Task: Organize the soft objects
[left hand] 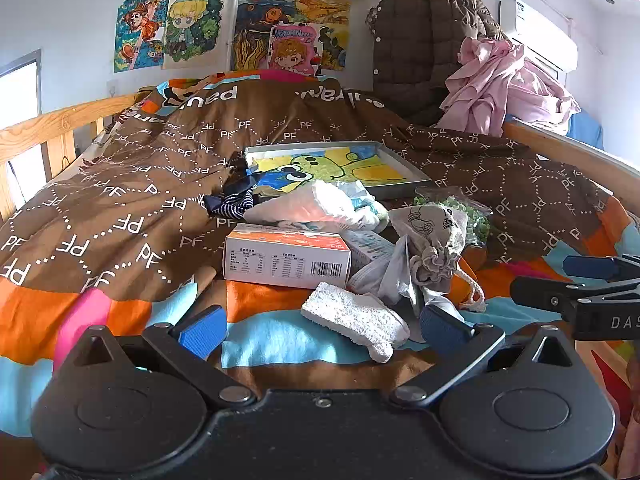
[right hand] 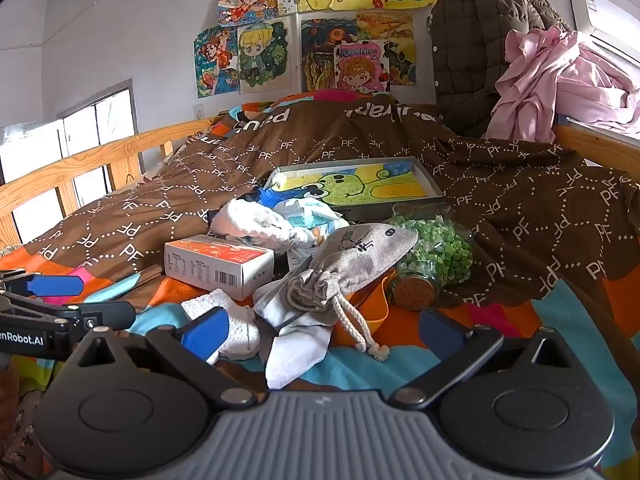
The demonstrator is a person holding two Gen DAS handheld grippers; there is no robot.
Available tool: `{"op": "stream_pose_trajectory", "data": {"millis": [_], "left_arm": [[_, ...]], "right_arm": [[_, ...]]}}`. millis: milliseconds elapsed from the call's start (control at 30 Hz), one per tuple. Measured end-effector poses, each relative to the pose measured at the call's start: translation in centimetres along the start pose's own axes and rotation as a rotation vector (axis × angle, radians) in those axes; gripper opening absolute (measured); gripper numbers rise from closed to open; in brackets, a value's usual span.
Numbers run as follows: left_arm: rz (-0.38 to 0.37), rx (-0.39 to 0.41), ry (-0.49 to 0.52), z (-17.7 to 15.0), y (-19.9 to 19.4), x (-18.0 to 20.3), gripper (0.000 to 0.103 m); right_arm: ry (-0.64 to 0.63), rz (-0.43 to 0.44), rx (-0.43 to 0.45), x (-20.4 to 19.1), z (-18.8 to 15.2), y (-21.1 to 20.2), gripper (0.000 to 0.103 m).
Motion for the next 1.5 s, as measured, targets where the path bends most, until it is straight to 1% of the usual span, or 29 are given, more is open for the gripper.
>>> {"op": "stream_pose_trajectory", "data": {"millis": [800, 967, 1300, 1500], "left_arm": [[0.001, -0.003, -0.005, -0.34, -0.24, -0.02, 0.102], [0.004, -0.005, -0.016, -0.79, 0.01, -0.86, 0.102], [0.004, -0.005, -0.015, -0.79, 0.02, -0.85, 0.102], [0.005, -0.008, -0.018, -0.9, 0.05, -0.81, 0.102]], "right_arm": [[0.0, 0.002, -0.007, 0.0, 0.15, -0.06, 0.103], [-0.003, 0.006, -0.005, 0.06, -0.15, 0.11, 0.103], [-0.001, 0.006, -0.007, 0.08, -0.24, 0.2, 0.103], [0.002, 0.013, -0.007, -0.45, 0.14, -0.16, 0.103]]}}
Point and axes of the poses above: each gripper's, at about its wrist camera, not at the fingertips, and y roughly the way its jaws point, x to its right, z to its top, the point moved 10 cm from there along y, roughly the way its jaws point, and after that the axes turned 10 degrees about x, right-handed, at the moved point
